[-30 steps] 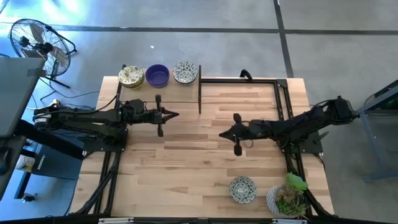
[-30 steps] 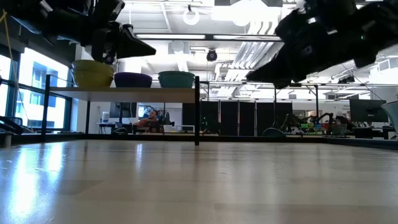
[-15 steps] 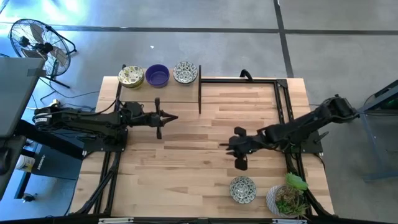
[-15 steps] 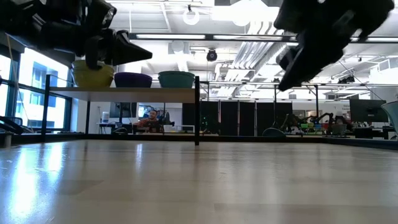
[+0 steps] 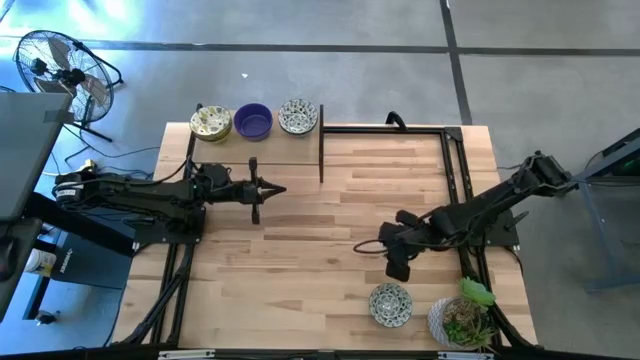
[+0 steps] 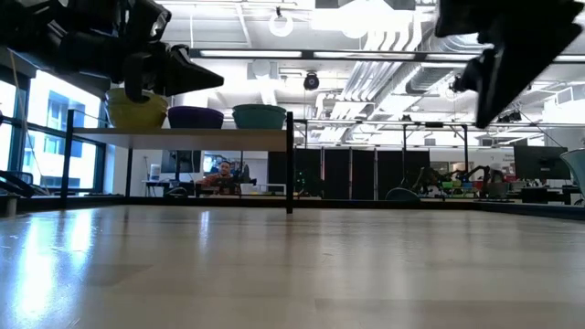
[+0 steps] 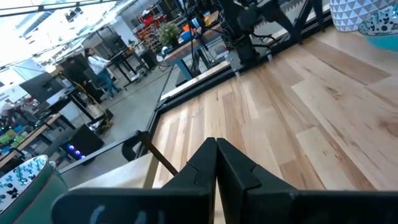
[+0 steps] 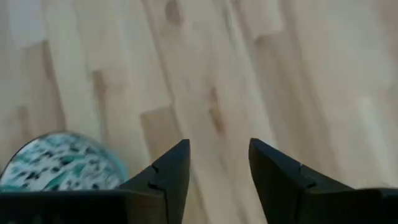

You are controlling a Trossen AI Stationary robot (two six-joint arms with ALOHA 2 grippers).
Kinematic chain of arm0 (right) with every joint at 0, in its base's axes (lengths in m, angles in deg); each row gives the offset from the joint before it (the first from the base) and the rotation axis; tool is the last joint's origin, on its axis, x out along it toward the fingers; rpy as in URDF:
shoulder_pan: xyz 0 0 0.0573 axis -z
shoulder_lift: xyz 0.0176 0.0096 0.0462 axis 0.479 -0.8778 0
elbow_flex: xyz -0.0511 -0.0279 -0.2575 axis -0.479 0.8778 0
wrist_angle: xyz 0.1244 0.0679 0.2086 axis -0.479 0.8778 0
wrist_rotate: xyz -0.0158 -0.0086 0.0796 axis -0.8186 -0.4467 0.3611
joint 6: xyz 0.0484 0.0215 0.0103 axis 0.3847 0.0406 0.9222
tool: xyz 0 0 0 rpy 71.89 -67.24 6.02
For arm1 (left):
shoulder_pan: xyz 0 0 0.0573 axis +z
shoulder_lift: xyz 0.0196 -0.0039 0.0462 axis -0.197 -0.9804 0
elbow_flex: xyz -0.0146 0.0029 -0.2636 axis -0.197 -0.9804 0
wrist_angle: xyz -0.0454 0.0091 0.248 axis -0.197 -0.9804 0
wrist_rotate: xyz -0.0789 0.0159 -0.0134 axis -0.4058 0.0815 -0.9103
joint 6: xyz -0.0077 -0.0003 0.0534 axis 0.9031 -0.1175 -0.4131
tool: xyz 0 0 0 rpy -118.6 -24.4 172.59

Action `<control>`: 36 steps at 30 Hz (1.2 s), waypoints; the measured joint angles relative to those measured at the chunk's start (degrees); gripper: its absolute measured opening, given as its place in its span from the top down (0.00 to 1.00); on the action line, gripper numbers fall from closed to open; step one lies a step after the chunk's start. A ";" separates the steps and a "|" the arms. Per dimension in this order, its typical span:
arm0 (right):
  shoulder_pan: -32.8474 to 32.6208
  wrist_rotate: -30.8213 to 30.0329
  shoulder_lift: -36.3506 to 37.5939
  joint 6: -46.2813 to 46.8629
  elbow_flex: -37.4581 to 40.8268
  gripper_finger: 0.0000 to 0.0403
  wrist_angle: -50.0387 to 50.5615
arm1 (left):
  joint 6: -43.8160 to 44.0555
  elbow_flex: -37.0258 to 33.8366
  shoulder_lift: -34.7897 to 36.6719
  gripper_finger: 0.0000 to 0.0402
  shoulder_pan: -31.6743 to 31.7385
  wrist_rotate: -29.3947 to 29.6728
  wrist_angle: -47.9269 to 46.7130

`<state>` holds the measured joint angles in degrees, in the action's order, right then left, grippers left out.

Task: Pick & Place Mini bowls
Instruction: Stack the blue and white patterned bowl on the blue and white patterned bowl on the shelf

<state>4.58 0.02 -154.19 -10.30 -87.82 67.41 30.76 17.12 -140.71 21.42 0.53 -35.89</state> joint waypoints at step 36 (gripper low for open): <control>-9.32 12.39 -10.11 14.30 -9.63 0.47 9.64 | 0.90 0.00 0.00 1.00 0.00 -1.54 -0.85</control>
<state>-4.74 12.41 -164.31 4.00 -97.45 77.05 31.65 17.12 -140.71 21.42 -1.01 -36.74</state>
